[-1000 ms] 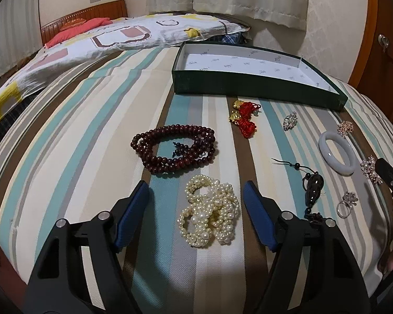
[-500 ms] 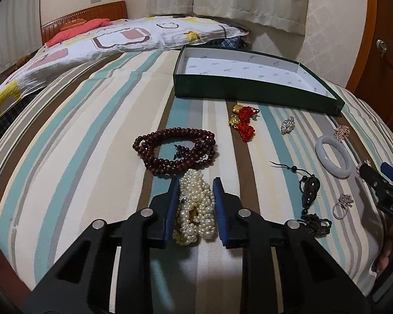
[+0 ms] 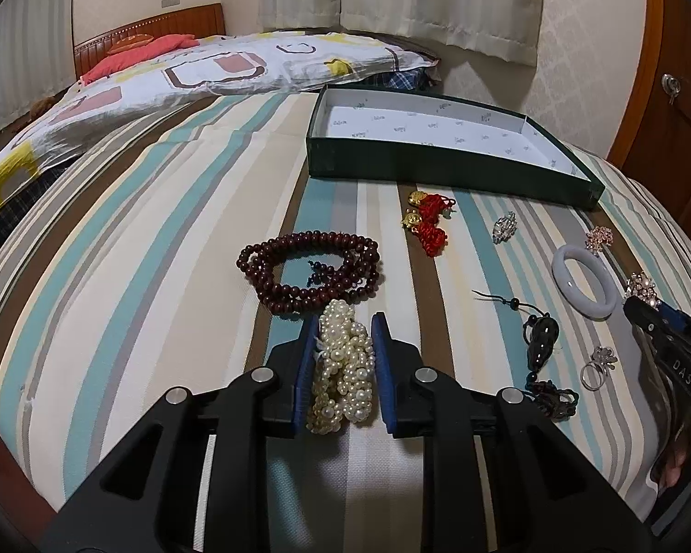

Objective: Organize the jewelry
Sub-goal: 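Carry both pieces into the white tray and open both tools to release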

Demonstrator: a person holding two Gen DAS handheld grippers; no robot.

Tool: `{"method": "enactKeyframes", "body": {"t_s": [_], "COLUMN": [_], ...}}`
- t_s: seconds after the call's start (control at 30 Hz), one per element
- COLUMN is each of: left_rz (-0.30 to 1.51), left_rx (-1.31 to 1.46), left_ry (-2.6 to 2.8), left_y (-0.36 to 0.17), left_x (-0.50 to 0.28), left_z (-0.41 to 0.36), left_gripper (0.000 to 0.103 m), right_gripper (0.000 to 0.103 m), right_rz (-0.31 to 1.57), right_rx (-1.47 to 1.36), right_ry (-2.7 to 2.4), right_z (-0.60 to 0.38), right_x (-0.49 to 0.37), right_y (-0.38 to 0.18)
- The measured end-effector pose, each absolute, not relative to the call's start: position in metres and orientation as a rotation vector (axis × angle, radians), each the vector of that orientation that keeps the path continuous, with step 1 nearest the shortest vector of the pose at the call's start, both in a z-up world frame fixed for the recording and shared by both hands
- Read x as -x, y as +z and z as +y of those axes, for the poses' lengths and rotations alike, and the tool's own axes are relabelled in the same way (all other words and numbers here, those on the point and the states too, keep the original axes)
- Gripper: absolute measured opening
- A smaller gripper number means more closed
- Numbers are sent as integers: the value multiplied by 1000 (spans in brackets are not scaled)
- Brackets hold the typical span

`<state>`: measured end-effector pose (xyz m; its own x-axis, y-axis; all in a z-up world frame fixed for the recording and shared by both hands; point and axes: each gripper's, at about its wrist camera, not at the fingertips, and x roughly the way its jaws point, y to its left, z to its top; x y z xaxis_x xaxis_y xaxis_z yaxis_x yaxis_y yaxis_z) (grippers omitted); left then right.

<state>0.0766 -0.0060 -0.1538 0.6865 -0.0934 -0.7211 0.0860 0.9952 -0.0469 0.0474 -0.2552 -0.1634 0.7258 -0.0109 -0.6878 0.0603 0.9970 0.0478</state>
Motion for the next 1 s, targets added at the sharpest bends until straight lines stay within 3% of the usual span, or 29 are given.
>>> {"method": "enactKeyframes", "body": {"t_s": [1.0], "left_rz": [696], "left_rx": [33], "left_ry": [-110], "left_y": [-110], "left_x": [-79], "left_z": [-7], "left_gripper": [19], "right_gripper": [22], "right_rz": [644], "right_rx": [-107], "right_ry": [-20], "right_z": [-255], "right_x": [-49], "right_y": [-117]}}
